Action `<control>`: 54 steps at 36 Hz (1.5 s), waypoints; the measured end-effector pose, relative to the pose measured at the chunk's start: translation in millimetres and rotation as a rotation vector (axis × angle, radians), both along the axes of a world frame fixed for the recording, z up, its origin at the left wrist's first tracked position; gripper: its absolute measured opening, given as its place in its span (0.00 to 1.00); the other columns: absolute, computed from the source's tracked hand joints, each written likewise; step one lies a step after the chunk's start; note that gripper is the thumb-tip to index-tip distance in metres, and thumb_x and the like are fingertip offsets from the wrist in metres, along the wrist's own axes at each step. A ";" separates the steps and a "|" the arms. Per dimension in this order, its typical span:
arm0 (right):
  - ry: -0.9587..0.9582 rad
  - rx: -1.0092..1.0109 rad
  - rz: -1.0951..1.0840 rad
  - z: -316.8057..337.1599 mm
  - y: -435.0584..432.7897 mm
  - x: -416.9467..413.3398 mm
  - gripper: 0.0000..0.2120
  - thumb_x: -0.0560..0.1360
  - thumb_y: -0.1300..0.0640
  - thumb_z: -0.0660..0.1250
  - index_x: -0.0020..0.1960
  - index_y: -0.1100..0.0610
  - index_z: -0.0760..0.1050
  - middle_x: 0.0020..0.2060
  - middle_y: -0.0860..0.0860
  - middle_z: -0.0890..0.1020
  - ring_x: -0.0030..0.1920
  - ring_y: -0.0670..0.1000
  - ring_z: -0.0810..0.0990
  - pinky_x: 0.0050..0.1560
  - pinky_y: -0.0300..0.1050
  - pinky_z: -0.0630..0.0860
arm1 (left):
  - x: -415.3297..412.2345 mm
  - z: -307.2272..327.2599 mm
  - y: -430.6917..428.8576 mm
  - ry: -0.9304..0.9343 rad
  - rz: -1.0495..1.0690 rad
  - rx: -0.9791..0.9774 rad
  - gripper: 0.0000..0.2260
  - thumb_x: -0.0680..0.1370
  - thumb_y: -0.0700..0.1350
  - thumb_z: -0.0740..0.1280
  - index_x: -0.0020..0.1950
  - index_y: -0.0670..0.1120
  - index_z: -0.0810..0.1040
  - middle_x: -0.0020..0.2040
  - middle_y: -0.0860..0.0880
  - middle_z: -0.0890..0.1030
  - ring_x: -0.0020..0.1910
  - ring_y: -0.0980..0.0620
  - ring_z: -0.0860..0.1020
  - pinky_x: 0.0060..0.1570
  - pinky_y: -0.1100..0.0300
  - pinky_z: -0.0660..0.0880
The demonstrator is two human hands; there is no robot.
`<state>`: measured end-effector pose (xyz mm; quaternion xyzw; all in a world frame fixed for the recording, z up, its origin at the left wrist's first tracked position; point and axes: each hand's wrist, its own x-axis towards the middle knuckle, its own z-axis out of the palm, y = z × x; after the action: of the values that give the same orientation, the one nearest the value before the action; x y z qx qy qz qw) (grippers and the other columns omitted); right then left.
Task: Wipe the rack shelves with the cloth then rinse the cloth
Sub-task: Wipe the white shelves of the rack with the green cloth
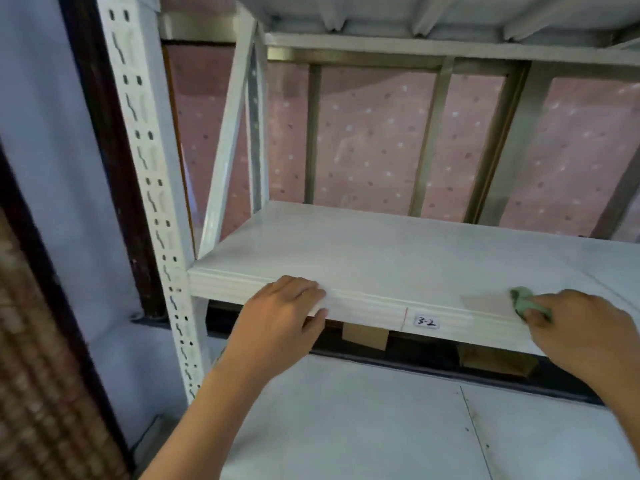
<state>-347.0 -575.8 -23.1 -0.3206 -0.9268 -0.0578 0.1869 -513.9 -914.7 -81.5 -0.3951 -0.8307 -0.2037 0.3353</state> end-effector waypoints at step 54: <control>0.462 -0.996 0.793 -94.6 -221.4 -57.6 0.12 0.73 0.56 0.74 0.56 0.50 0.82 0.49 0.43 0.85 0.52 0.42 0.82 0.54 0.38 0.77 | 35.7 -28.7 -40.1 -0.756 -0.333 0.456 0.11 0.76 0.44 0.75 0.50 0.61 0.84 0.49 0.66 0.83 0.51 0.62 0.81 0.53 0.58 0.79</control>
<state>-404.5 -797.2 -117.7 -0.0085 -0.8266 0.5191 0.2172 -478.2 -954.8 -110.2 -0.3376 -0.7539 -0.5615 0.0502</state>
